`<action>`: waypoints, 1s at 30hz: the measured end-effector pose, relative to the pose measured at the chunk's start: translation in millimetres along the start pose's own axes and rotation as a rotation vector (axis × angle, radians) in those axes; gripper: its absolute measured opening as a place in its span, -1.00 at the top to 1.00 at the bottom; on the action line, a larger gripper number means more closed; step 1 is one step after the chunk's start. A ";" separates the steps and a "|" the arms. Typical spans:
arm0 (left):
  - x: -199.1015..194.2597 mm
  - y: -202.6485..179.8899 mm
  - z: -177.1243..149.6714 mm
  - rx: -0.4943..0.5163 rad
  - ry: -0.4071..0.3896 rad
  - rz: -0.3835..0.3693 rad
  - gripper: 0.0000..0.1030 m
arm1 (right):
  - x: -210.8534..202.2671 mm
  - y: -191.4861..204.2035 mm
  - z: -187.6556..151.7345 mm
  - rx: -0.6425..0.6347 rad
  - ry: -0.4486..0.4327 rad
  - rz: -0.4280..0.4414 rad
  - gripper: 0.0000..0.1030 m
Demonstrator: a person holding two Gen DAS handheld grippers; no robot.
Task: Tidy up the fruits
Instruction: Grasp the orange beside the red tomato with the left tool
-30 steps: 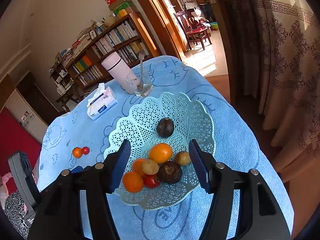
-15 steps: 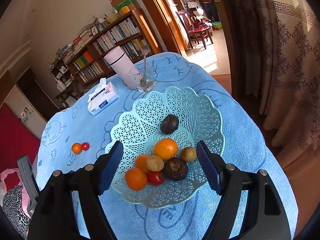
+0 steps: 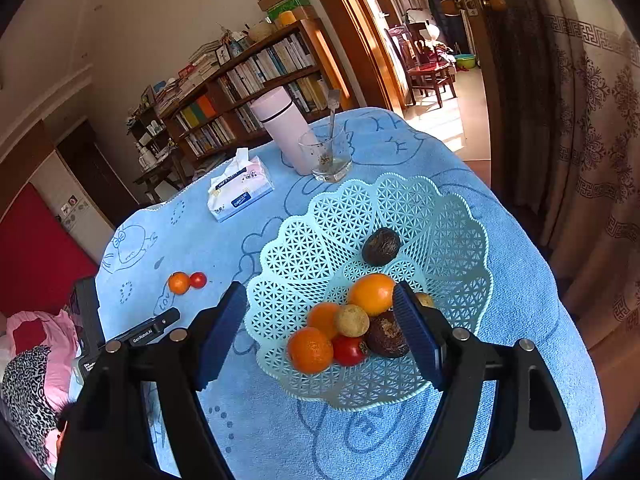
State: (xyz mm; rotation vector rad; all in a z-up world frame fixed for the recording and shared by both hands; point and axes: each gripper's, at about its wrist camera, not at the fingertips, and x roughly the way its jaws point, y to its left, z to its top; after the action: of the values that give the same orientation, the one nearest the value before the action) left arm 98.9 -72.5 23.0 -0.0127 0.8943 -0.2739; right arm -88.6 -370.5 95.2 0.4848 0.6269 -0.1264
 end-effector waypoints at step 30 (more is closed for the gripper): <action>37.6 -0.3 47.0 0.079 -0.007 -0.022 0.24 | 46.9 35.4 -30.3 -0.114 0.119 0.002 -0.49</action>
State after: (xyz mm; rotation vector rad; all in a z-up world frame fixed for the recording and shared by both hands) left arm 157.4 -86.6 23.6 0.0498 0.8761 -0.3298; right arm -57.9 -323.6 60.2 0.3848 0.7463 -0.0591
